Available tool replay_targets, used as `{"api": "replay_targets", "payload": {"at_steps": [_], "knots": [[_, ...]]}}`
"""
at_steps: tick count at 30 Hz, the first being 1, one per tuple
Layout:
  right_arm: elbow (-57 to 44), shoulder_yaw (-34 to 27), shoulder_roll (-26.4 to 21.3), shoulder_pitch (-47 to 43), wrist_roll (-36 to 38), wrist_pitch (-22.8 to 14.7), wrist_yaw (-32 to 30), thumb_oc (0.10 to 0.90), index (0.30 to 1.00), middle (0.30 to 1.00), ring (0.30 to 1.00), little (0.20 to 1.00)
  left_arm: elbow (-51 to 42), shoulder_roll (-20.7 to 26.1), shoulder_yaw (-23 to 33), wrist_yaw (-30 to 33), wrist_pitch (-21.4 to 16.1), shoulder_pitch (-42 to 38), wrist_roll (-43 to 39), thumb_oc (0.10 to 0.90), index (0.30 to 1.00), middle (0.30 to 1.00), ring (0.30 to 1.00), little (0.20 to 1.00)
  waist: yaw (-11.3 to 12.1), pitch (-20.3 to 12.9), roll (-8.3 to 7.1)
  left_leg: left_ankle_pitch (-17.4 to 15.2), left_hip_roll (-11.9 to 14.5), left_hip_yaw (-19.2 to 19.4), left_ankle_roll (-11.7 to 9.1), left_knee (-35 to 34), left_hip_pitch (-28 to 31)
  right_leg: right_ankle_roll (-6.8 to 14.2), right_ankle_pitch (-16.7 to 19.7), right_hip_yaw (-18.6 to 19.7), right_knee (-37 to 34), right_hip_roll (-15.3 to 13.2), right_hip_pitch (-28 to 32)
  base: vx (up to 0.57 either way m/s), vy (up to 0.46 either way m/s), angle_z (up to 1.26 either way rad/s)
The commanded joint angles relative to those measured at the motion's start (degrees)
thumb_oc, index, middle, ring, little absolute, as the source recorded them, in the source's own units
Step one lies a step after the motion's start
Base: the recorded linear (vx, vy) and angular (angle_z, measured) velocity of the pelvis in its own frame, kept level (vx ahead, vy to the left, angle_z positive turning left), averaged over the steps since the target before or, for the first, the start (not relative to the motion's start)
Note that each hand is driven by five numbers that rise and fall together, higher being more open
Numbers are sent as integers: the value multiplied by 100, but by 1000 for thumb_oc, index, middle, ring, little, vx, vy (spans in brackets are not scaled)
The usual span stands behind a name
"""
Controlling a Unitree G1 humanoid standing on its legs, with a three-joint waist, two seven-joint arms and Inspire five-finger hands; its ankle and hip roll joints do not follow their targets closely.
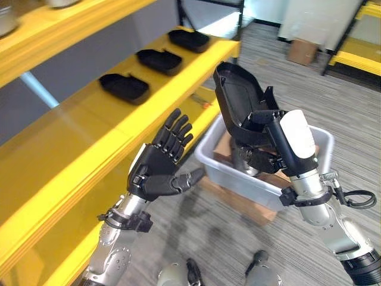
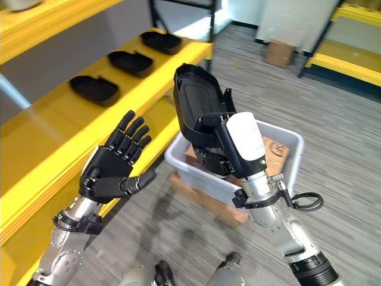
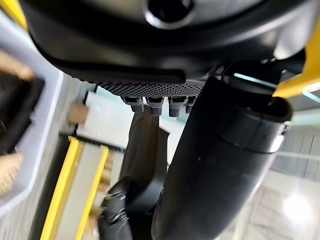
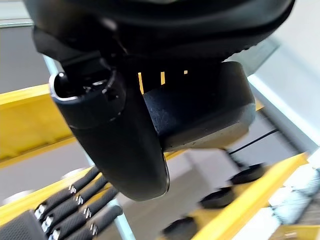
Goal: Move parts from the plastic box to the shelf.
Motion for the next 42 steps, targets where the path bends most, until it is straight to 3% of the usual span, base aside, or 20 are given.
{"api": "replay_targets", "payload": {"at_steps": [1,9,11,12,13,16,17,18,21,22,23,28,32,34,36,39,42], "knots": [[-644,-434,119,-704,-112,-195,-542,400,300,300,300,300,-1051,355,291,148,-465,23,45,900,1000,1000,1000,1000,282,-340,-118,-280,459,-389,-357,-425,1015,432,264,-273,23,189,415,-115,228,50],[-671,-254,187,-985,-456,-155,-529,400,300,300,300,300,-1015,427,395,357,-443,-117,134,900,1000,1000,1000,1000,673,-196,-158,-300,22,-953,-252,-443,727,699,997,-85,-560,-142,684,-136,185,39],[-635,-224,187,-990,-506,-168,-512,400,300,300,300,300,-979,431,450,338,-413,-83,126,900,1000,1000,1000,1000,697,-189,-209,-193,-118,-1030,-189,-446,625,619,1162,-7,-679,-187,714,-116,189,51],[-609,-231,141,-865,-564,-427,-450,400,300,300,300,300,-842,440,587,124,-313,9,-22,900,1000,1000,1000,1000,686,-275,-222,-162,-318,-1412,-110,-488,529,572,1182,586,-711,-29,820,-43,234,46],[-606,-230,136,-846,-569,-459,-434,400,300,300,300,300,-826,440,600,80,-307,23,-36,900,1000,1000,1000,1000,679,-291,-224,-156,-337,-1453,-100,-504,524,562,1168,657,-710,0,826,-7,247,58],[-601,-285,49,-616,-508,-611,-330,400,300,300,300,300,-802,441,646,-256,-130,160,-173,900,1000,1000,1000,1000,503,-434,-257,-62,-521,-2010,19,-738,578,466,886,1597,-579,520,796,126,141,83],[-674,-333,-27,-464,-368,-753,-191,400,300,300,300,300,-807,421,696,-308,-51,286,-230,900,1000,1000,1000,1000,433,-526,-276,64,-576,-2149,47,-997,695,401,482,1708,-492,996,797,302,209,114],[-731,-299,-96,-419,-178,-931,39,400,300,300,300,300,-843,386,720,-215,-9,397,-173,900,1000,1000,1000,1000,408,-604,-342,196,-686,-2194,55,-1372,908,452,551,1592,-406,1305,557,312,176,116],[-732,-42,-118,-599,-176,-925,207,400,300,300,300,300,-885,345,657,-43,5,423,-149,900,1000,1000,1000,1000,367,-612,-384,271,-744,-2342,51,-1724,1167,491,492,1664,-489,1739,259,248,10,36],[-740,132,-131,-651,-298,-741,266,400,300,300,300,300,-964,299,605,-50,171,415,-190,900,1000,1000,1000,1000,244,-601,-420,222,-855,-2770,103,-1746,1250,425,388,2213,-544,2152,23,370,-109,18],[-748,111,-194,-558,-285,-863,282,400,300,300,300,300,-959,282,643,-103,173,469,-185,900,1000,1000,1000,1000,174,-635,-413,202,-881,-2975,110,-1735,1245,285,150,2411,-631,2297,87,328,-107,68],[-616,168,-342,-556,-183,-1223,392,400,300,300,300,300,-905,208,740,-106,-37,696,-251,900,1000,1000,1000,1000,298,-777,-389,305,-904,-3072,-13,-1624,1060,12,-200,2332,-984,2426,529,184,-104,103],[-507,456,-310,-844,-239,-1037,398,400,300,300,300,300,-921,202,774,-318,-67,818,-332,900,1000,1000,1000,1000,510,-804,-361,429,-838,-3010,-141,-1506,781,-108,-347,2136,-1200,2463,831,125,-104,44],[-438,527,-290,-906,-365,-908,314,400,300,300,300,300,-901,211,777,-487,-11,814,-386,900,1000,1000,1000,1000,501,-831,-353,398,-715,-2632,-214,-1337,661,-122,-382,1905,-1258,2389,886,89,-91,46],[-406,489,-297,-943,-425,-592,385,400,300,300,300,300,-841,207,592,-631,99,587,-377,900,1000,1000,1000,1000,328,-891,-319,530,-77,-1615,-455,-1114,505,-188,-492,1320,-1158,2150,911,55,31,113],[-218,523,-384,-1032,-383,-690,322,400,300,300,300,300,-796,242,529,-533,59,486,-385,900,1000,1000,1000,1000,287,-919,-238,900,304,-1551,-643,-1348,471,-226,-631,1151,-989,2097,881,73,126,164],[-98,640,-403,-1196,-374,-498,308,400,300,300,300,300,-831,255,547,-470,71,514,-342,900,1000,1000,1000,1000,342,-907,-77,1813,973,-1585,-1012,-1926,411,-246,-912,1036,-715,2047,965,148,212,37]]}}
